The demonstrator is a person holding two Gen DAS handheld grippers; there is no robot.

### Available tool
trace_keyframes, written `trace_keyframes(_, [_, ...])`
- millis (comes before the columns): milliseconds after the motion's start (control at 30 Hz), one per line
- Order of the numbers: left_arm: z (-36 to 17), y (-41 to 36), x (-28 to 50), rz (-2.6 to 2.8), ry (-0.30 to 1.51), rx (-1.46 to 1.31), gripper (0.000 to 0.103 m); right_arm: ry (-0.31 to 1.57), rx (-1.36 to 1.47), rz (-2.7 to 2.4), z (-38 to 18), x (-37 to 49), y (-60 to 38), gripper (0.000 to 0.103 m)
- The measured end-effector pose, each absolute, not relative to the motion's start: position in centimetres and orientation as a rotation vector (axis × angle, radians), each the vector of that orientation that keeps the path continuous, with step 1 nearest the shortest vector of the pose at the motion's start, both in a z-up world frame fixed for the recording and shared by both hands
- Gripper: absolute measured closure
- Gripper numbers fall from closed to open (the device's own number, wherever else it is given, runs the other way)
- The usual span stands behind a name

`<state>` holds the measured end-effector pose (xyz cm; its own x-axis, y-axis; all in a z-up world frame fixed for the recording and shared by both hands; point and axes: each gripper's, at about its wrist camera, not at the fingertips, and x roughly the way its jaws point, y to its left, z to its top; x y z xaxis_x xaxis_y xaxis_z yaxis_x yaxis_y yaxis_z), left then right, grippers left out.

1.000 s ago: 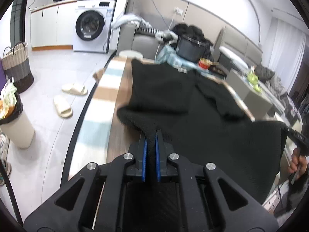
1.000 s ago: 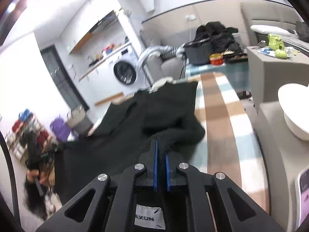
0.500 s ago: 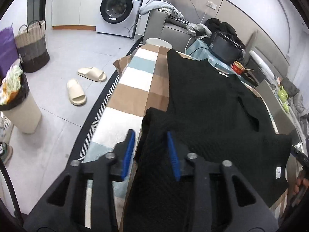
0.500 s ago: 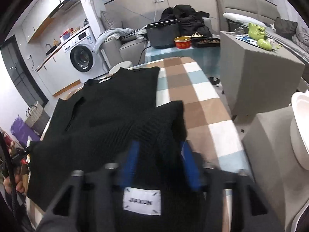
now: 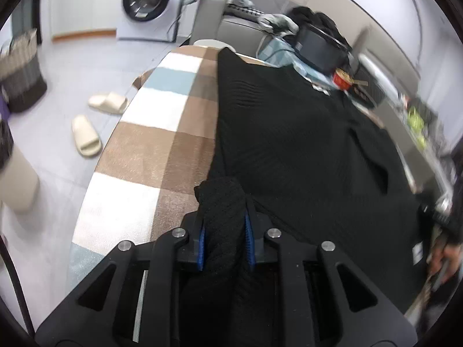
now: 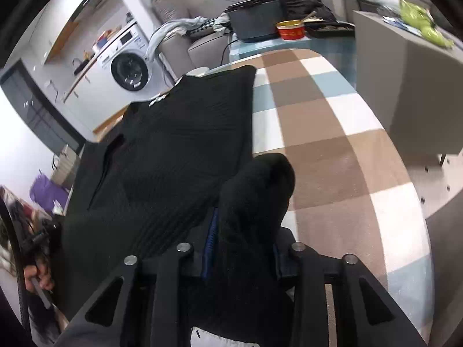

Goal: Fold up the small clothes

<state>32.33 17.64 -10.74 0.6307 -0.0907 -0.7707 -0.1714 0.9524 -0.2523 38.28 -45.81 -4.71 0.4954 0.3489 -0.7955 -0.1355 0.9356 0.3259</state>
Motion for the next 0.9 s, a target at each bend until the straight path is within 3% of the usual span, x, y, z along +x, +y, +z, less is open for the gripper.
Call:
trace_keyframes(100, [-10.8, 16.5, 31.9, 0.027, 0.907, -0.28, 0.087, 1.055, 0.209, 0.328, -4.6, 38.3, -45.4, 0.082])
trace_keyframes(533, [-10.2, 14.1, 22.2, -0.028, 0.946, -0.244, 0.087, 1.152, 0.172, 0.35, -4.7, 31.0, -47.0, 0.082])
trace_keyframes(633, [-9.9, 14.5, 19.8, -0.006, 0.935, -0.257, 0.079, 1.145, 0.192, 0.336, -4.5, 29.2, -48.1, 0.067])
trace_keyframes(767, [-8.7, 16.2, 17.3, 0.041, 0.915, -0.308, 0.057, 1.105, 0.194, 0.347, -2.9, 27.3, -49.7, 0.054])
trace_keyframes(800, [-8.5, 16.6, 16.6, 0.044, 0.908, -0.323, 0.055, 1.095, 0.192, 0.357, -2.6, 26.8, -50.1, 0.047])
trace_keyframes(900, [-8.3, 17.3, 14.6, 0.046, 0.909, -0.337, 0.054, 1.081, 0.172, 0.373, -2.3, 25.3, -51.1, 0.041])
